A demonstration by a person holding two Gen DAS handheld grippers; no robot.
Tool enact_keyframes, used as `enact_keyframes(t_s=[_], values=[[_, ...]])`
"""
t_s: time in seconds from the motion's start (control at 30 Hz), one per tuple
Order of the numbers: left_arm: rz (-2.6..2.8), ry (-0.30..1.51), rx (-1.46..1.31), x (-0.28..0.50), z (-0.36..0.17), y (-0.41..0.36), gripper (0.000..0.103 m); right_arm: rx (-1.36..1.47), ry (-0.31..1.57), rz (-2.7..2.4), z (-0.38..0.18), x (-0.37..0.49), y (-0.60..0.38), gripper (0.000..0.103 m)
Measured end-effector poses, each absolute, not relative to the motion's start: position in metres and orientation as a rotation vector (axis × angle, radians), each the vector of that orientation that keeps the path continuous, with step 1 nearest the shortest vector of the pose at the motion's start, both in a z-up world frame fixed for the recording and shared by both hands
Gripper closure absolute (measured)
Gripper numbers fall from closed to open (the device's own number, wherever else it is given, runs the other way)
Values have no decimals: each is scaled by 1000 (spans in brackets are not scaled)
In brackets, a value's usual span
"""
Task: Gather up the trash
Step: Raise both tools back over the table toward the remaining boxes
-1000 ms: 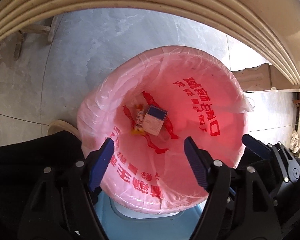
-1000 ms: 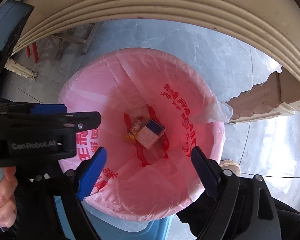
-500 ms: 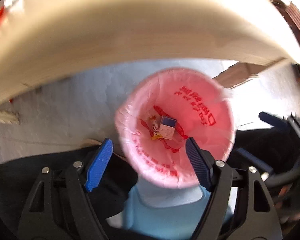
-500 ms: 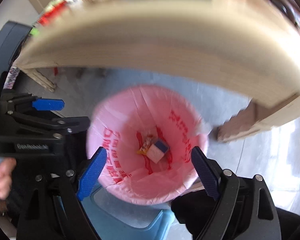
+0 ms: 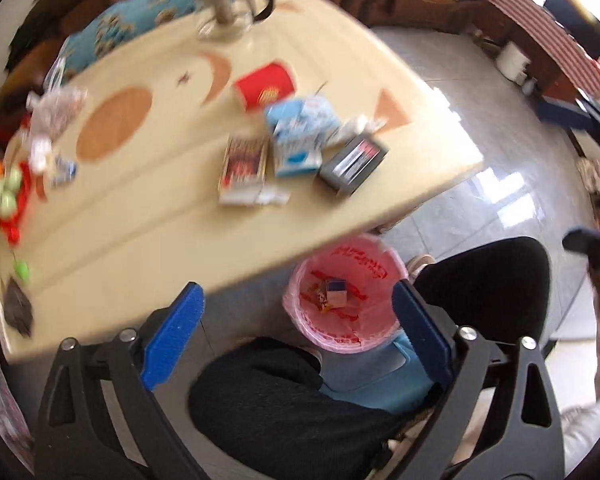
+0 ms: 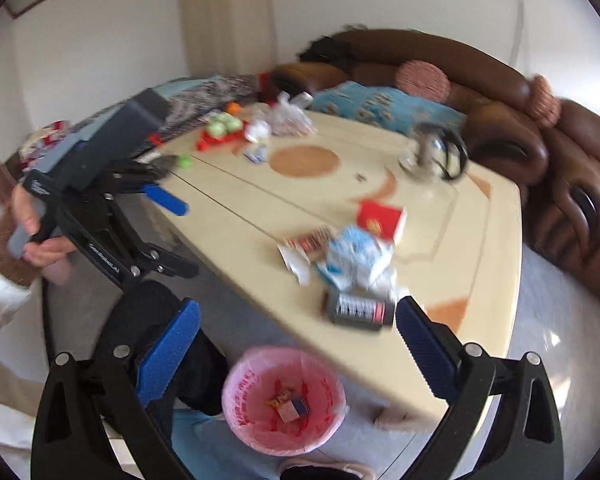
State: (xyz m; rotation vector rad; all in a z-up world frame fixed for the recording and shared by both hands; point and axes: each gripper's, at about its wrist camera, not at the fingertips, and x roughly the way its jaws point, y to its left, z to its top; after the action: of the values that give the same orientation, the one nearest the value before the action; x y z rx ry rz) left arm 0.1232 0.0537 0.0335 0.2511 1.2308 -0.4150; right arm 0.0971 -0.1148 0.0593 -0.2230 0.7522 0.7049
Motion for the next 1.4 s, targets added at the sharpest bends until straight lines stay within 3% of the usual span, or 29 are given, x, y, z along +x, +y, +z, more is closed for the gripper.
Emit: enact_keyframes(t_s=[0.2,0.47,1.4], values=[[-452,1147,356,139,75,41,9,-186,732,803,105,143,-127,7],[-456,1152,414,174,79,37,9,-230,738,770,114,193,-135,7],[-475,1434,509,276,-80,35,9,-556,1059,980,-26,292,-52,7]])
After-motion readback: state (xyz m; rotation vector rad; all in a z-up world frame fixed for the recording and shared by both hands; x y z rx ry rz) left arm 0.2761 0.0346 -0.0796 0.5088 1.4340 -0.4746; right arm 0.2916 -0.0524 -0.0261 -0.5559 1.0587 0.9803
